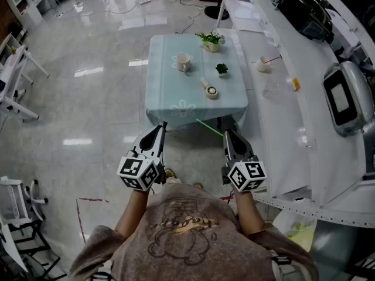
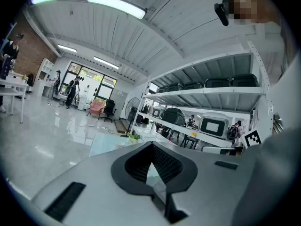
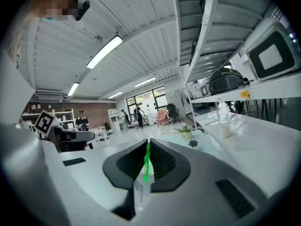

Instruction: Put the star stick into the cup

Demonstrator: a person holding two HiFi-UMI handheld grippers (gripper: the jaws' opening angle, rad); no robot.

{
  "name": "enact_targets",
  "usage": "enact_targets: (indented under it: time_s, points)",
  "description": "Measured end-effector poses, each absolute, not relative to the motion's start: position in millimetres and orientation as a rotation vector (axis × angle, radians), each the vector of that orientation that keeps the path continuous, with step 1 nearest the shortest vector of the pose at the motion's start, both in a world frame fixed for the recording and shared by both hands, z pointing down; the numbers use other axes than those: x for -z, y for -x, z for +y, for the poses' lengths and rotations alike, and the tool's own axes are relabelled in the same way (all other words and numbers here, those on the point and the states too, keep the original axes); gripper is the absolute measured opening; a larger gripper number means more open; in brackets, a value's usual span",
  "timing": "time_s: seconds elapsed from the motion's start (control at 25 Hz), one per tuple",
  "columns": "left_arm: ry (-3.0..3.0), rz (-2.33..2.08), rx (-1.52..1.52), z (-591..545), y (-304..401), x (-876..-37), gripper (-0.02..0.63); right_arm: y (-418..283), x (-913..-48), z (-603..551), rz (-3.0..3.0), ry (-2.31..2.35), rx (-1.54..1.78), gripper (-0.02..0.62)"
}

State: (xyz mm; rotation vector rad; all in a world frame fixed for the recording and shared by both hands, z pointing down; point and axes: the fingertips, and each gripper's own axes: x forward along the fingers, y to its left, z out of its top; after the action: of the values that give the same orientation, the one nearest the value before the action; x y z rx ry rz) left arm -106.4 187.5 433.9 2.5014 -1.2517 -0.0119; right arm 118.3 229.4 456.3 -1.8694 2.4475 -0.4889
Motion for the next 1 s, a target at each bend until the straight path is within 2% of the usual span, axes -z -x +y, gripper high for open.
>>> enact_targets:
  time_s: [1.0]
  points:
    - [-2.569,-1.107,0.026,113,147,-432,0.021,-66,-444,165,2.364,1.935,0.445,0.020]
